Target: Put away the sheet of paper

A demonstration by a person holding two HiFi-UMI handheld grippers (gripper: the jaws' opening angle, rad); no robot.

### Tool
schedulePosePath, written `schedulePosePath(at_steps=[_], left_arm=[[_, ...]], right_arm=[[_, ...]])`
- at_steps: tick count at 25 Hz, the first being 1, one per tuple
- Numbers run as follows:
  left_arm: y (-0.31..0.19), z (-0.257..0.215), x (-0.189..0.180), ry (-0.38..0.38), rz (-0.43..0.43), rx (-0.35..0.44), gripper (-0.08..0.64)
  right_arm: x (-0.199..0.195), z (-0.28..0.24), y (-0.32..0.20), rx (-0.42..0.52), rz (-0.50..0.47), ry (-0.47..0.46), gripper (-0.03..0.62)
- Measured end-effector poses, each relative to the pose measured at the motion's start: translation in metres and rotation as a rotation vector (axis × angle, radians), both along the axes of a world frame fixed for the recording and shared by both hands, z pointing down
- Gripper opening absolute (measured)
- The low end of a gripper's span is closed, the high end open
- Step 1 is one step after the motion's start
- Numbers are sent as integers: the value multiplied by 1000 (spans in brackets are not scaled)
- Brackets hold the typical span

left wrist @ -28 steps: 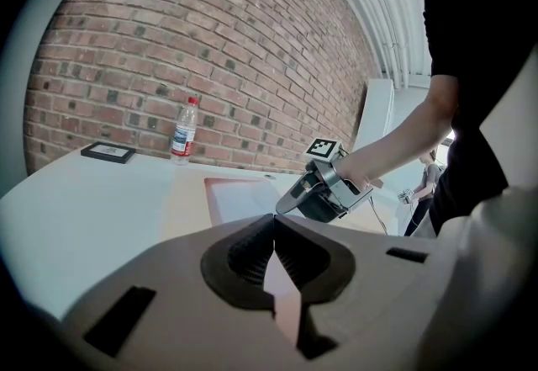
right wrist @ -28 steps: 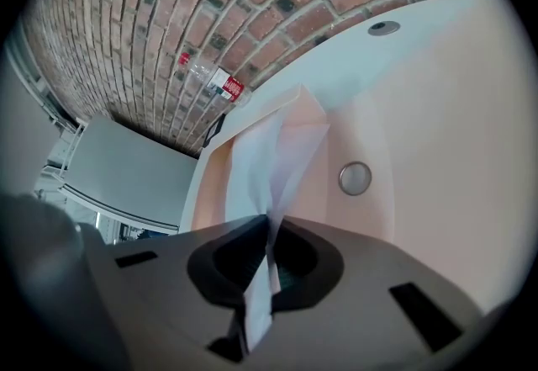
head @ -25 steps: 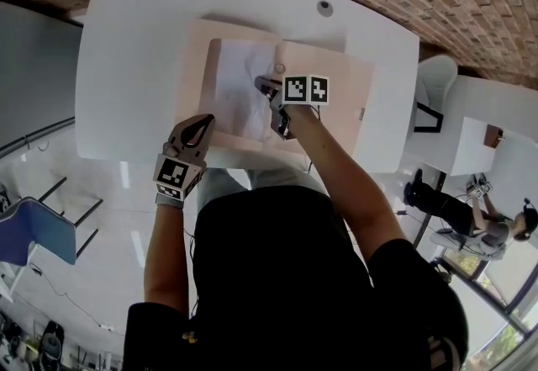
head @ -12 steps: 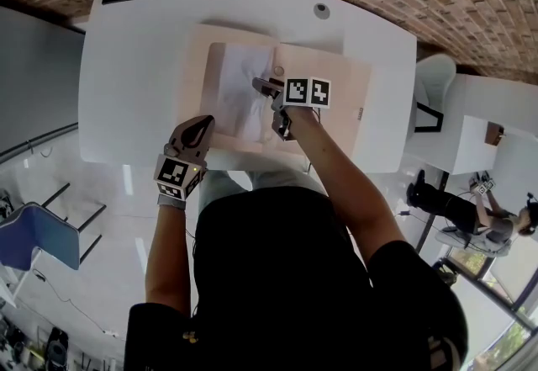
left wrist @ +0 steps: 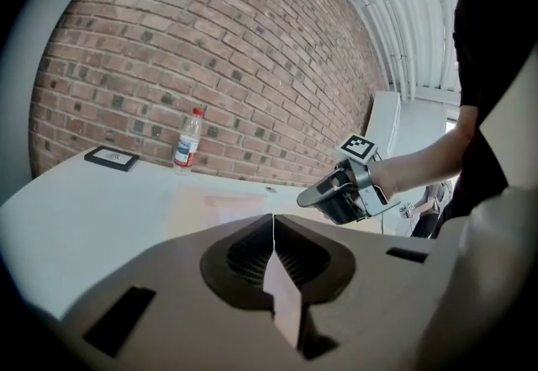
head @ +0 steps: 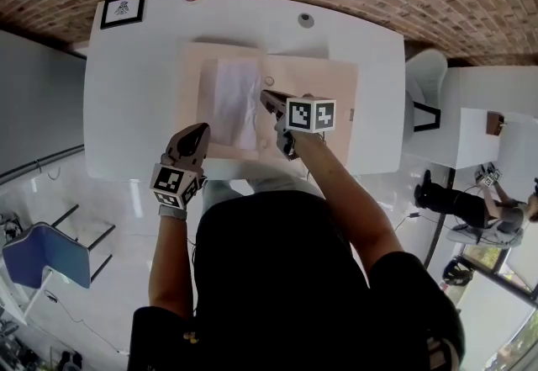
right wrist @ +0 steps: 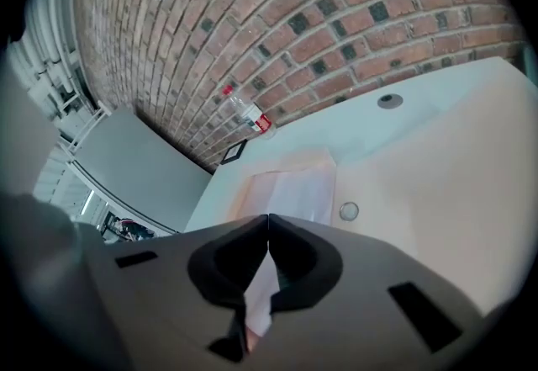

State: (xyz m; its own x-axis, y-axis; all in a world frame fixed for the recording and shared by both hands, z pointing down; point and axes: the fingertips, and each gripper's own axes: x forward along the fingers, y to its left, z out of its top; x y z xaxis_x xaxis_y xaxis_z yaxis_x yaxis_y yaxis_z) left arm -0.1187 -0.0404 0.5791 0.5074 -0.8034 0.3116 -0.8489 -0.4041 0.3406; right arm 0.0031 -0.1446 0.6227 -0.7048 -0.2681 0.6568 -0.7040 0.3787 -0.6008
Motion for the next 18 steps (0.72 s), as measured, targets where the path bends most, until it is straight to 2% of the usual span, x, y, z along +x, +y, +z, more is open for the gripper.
schedulePosePath(at_steps=[7,18], left_arm=[[-20,-54,7,-40,33,103,5],[-43,-141,29,-69,78,230,5]], right_arm=[[10,-63,12,158,-35,-28,11],[41,-163,20,412,4,-100,11]])
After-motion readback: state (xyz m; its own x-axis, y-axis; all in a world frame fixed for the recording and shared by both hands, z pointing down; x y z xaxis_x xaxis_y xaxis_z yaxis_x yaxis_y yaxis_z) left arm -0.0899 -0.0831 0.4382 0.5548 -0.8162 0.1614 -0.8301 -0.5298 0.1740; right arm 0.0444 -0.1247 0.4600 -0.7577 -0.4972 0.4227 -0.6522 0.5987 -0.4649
